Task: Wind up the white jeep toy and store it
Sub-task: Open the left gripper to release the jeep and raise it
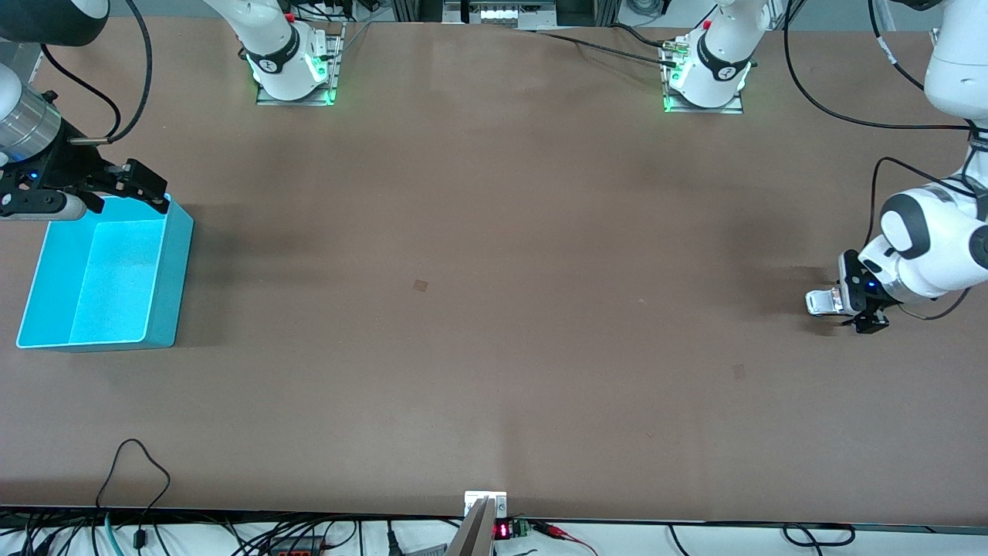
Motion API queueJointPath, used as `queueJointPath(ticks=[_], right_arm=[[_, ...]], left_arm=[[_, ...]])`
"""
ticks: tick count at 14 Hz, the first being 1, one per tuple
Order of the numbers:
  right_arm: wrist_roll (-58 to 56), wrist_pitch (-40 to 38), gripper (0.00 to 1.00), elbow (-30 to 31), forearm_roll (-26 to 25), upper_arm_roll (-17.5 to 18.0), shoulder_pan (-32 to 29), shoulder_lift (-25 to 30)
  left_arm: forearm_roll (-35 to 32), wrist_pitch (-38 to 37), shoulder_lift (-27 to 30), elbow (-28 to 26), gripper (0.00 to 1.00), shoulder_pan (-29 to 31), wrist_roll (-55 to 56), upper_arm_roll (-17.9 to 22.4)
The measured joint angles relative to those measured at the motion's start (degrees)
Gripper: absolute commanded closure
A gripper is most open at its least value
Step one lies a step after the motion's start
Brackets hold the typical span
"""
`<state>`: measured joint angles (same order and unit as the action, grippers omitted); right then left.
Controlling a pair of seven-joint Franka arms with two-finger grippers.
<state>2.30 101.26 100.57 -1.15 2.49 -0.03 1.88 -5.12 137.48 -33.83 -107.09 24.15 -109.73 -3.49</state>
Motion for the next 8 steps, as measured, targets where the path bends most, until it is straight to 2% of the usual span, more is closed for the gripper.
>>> queueJointPath(ticks=[4,8], right_arm=[[0.0,0.0,0.00,0.0,0.0,0.0,0.0,0.0],[0.0,0.0,0.00,0.0,0.0,0.0,0.0,0.0]], left_arm=[[0.0,-16.2,3.2,7.0,0.00,-0.8,5.9,-2.0],[0.0,-32.6,5.4,15.0,0.00,-6.1,17.9,-2.5]])
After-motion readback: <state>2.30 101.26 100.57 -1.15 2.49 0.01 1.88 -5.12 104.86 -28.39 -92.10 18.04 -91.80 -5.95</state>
